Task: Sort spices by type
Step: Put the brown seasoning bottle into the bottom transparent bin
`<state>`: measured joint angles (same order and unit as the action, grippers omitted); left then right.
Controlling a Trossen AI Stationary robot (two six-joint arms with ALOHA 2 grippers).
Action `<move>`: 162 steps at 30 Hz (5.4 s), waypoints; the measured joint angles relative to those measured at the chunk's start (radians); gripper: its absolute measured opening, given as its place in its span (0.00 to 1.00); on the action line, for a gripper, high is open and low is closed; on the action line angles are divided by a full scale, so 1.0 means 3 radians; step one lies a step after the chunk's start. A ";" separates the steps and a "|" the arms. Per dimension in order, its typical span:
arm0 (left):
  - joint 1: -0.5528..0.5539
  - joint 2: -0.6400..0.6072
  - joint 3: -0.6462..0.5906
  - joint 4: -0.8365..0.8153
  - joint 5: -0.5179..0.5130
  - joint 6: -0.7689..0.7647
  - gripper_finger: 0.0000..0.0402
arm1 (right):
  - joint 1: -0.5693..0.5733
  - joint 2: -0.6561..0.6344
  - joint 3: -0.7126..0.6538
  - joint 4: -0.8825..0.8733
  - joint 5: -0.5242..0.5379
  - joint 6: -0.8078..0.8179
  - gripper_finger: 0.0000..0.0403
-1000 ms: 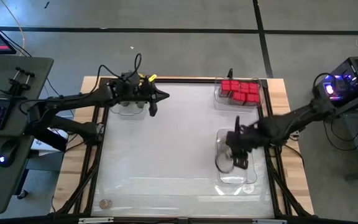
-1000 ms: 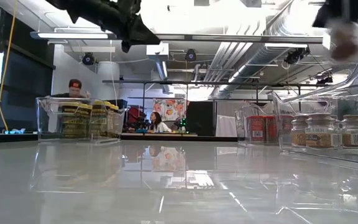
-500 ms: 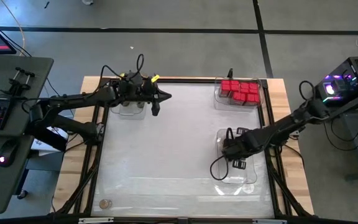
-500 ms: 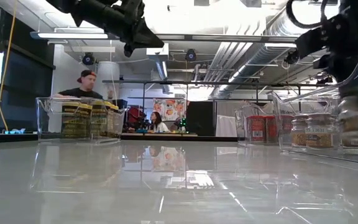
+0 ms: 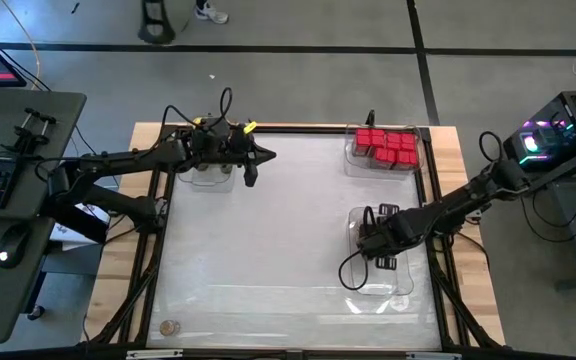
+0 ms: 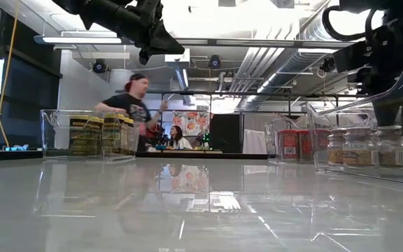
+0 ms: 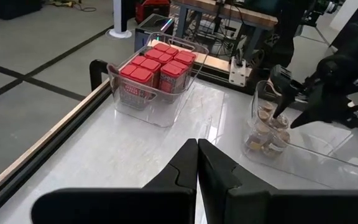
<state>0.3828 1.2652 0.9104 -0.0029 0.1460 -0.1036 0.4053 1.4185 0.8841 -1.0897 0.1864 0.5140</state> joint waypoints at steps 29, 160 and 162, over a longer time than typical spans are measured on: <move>-0.1261 -0.0539 0.0000 -0.2218 -0.0173 -0.0591 0.00 | -0.0633 -0.0003 0.0941 0.0606 0.1365 0.0369 0.49; -0.2805 -0.0923 -0.0235 -0.1181 -0.2735 -0.1870 0.00 | -0.1437 0.1817 0.1654 0.1224 -0.0747 -0.1878 0.53; -0.2805 -0.0923 -0.0235 -0.1235 -0.2739 -0.1870 0.00 | -0.1437 0.1817 0.1683 0.1171 -0.0696 -0.1854 0.43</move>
<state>-0.4587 0.9882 0.8398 -0.3733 -0.6758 -0.6644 -0.0257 1.9636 1.3891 -0.7383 -0.0223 -0.0422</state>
